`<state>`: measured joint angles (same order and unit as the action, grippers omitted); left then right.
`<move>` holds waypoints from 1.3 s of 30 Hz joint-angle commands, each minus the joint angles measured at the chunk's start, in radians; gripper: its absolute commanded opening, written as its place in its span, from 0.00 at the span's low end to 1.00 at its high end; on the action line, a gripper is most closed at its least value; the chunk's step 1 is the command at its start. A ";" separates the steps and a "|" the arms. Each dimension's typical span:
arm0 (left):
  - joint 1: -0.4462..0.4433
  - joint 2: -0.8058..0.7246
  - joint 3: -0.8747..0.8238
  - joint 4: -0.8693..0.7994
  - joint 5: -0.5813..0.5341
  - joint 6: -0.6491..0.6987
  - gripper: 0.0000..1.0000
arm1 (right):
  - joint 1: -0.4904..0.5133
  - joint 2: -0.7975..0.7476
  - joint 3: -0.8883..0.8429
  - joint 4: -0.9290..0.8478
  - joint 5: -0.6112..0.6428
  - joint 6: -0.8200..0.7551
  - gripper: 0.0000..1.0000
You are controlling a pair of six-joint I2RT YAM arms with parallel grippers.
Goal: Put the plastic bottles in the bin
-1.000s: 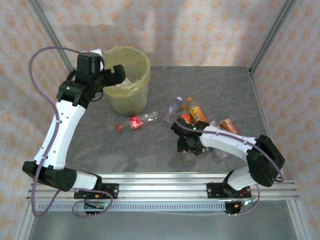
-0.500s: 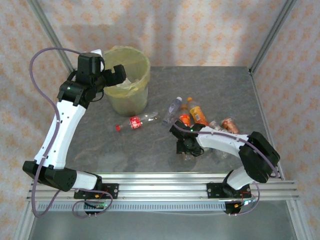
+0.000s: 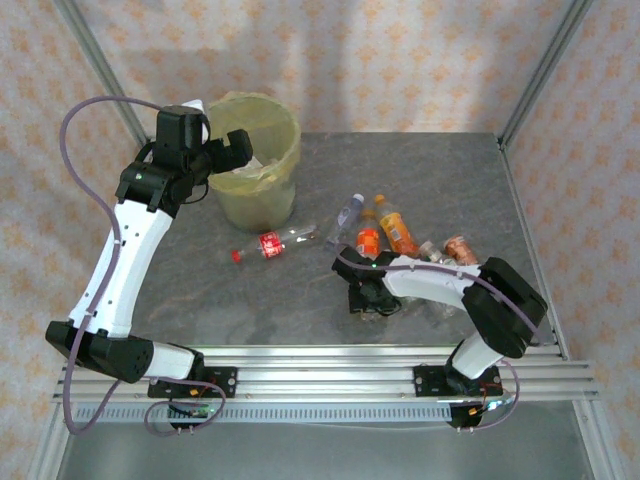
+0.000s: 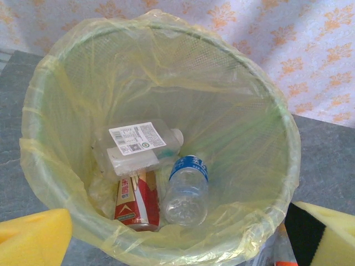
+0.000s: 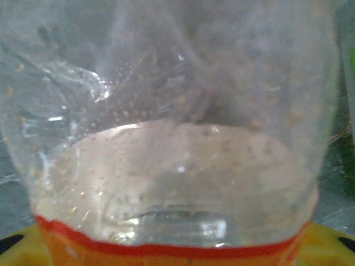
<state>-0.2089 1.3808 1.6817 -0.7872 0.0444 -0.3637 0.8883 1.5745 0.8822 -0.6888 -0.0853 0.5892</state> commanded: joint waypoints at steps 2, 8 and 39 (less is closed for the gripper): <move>0.002 -0.028 -0.002 0.034 -0.008 -0.030 1.00 | 0.038 -0.039 0.069 -0.045 0.068 -0.049 0.49; 0.002 -0.035 -0.002 0.046 0.036 -0.044 1.00 | 0.078 -0.137 0.098 -0.017 0.112 -0.116 0.42; -0.187 0.001 -0.074 0.189 0.640 -0.018 0.94 | 0.073 -0.258 0.259 0.610 0.026 -0.513 0.44</move>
<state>-0.3847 1.3682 1.6081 -0.6388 0.6346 -0.3851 0.9630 1.3064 1.1084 -0.1364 -0.0231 0.0910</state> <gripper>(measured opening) 0.941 0.478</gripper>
